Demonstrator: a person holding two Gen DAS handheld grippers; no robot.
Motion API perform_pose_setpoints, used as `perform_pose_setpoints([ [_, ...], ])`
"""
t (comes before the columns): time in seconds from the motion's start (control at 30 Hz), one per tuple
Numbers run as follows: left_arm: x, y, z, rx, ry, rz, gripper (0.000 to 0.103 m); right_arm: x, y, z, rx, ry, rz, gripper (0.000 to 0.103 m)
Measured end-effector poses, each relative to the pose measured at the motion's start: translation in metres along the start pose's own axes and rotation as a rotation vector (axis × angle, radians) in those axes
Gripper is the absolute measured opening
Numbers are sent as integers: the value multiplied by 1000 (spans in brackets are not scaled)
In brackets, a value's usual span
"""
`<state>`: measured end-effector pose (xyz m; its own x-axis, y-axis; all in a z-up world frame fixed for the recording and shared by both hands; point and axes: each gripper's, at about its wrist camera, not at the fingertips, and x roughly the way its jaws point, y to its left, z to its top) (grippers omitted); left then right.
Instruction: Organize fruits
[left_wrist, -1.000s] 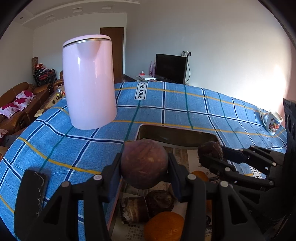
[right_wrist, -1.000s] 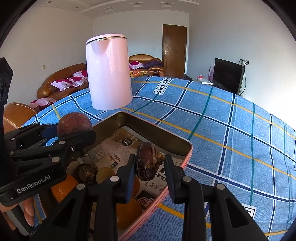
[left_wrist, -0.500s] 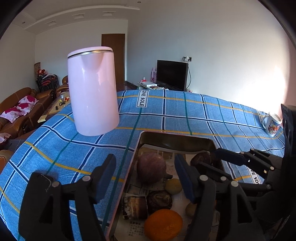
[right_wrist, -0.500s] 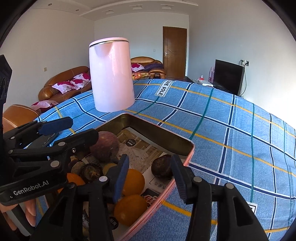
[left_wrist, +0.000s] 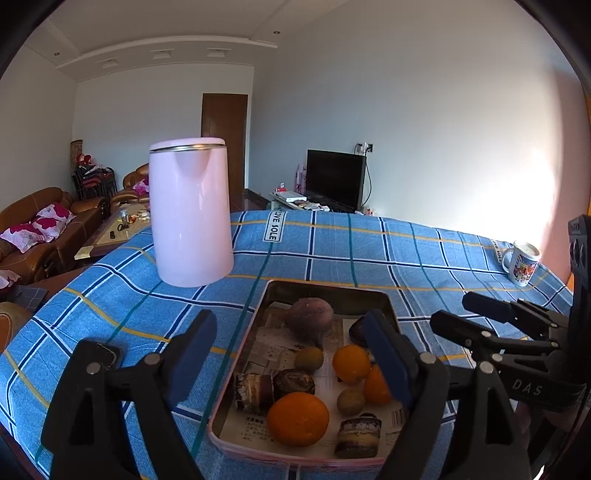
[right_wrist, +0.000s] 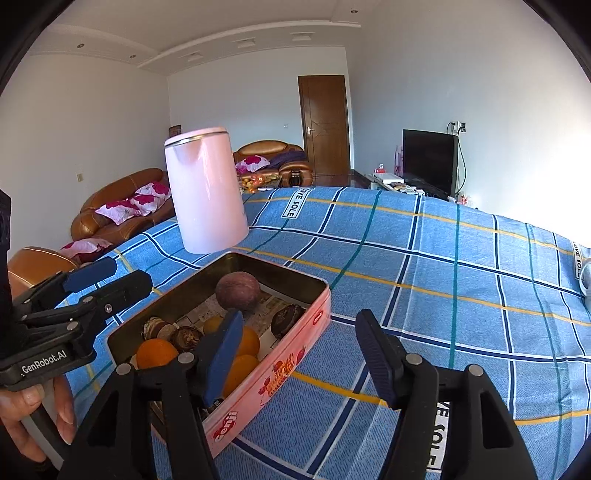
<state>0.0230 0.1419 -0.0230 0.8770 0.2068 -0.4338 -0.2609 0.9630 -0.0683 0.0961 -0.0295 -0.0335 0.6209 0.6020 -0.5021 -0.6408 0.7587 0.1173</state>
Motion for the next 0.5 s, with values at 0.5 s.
perform_pose_setpoints([
  [0.5, -18, -12, 3, 18, -45, 5, 97, -34, 2, -1, 2, -71, -10, 71],
])
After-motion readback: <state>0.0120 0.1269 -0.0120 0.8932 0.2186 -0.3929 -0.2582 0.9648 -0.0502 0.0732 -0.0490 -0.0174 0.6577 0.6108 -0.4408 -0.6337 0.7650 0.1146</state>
